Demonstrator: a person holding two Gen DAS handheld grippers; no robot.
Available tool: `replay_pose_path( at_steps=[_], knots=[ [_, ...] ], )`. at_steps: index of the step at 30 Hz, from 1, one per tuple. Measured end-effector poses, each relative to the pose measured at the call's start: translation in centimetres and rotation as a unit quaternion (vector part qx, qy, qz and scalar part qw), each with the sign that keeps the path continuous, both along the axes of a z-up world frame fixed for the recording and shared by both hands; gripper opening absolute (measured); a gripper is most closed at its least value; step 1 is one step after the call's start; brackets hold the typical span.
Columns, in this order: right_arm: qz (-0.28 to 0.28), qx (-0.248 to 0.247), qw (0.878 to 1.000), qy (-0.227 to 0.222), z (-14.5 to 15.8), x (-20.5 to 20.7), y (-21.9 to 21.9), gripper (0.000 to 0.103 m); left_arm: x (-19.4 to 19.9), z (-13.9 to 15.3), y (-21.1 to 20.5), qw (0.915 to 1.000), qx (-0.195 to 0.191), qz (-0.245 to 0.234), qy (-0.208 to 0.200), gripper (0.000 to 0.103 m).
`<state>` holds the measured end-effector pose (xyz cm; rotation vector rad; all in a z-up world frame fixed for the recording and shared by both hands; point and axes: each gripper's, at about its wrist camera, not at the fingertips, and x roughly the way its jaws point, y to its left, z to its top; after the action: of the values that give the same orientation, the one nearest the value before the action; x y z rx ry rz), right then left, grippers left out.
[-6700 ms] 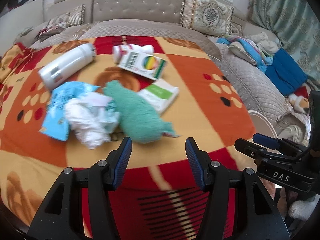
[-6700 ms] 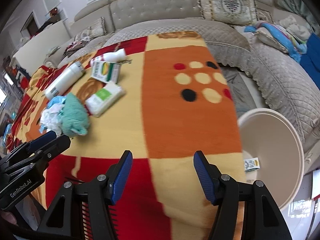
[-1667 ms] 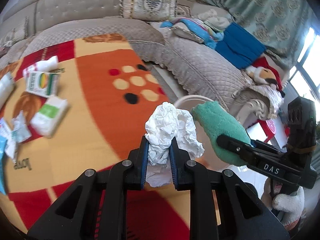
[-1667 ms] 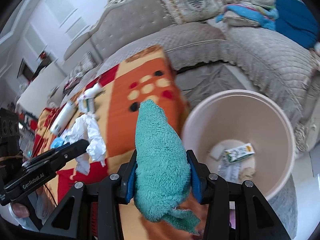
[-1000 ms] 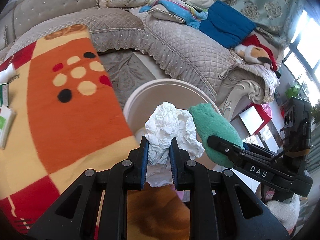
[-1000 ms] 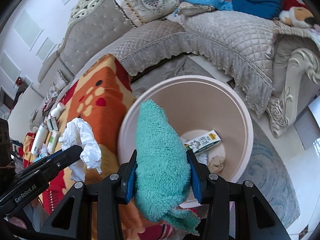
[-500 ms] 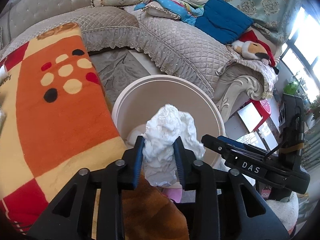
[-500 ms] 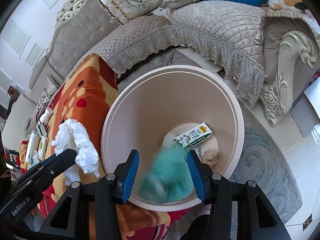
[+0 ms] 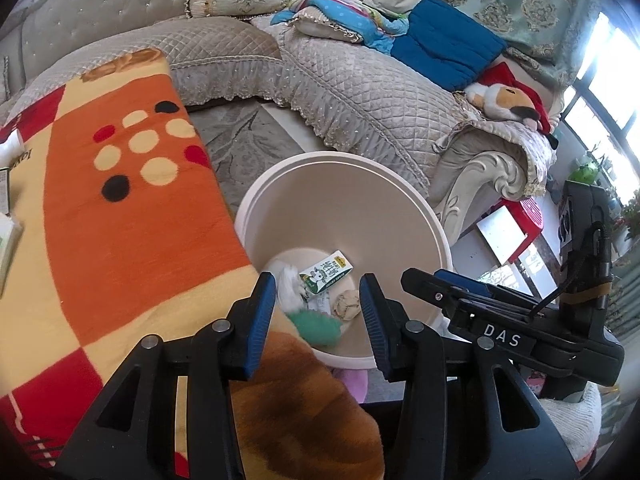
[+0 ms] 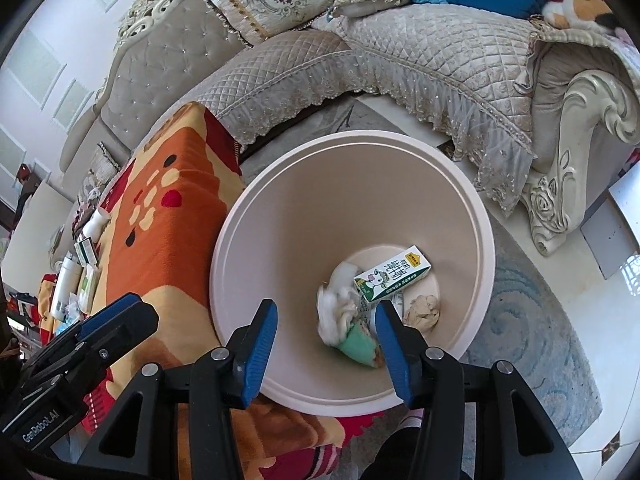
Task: Collect trash
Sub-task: 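Move both open grippers back over the blanket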
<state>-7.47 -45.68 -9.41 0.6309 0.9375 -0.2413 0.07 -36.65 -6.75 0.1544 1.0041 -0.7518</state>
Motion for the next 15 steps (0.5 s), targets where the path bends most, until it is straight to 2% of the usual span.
replay_pose_path(
  at_steps=[15],
  knots=[
    [0.036,-0.017,0.999,-0.011,2.0,1.3,3.9,0.049,0.4,0.6,4.1,0.9991,0.002,0.04,-0.017,0.042]
  ],
)
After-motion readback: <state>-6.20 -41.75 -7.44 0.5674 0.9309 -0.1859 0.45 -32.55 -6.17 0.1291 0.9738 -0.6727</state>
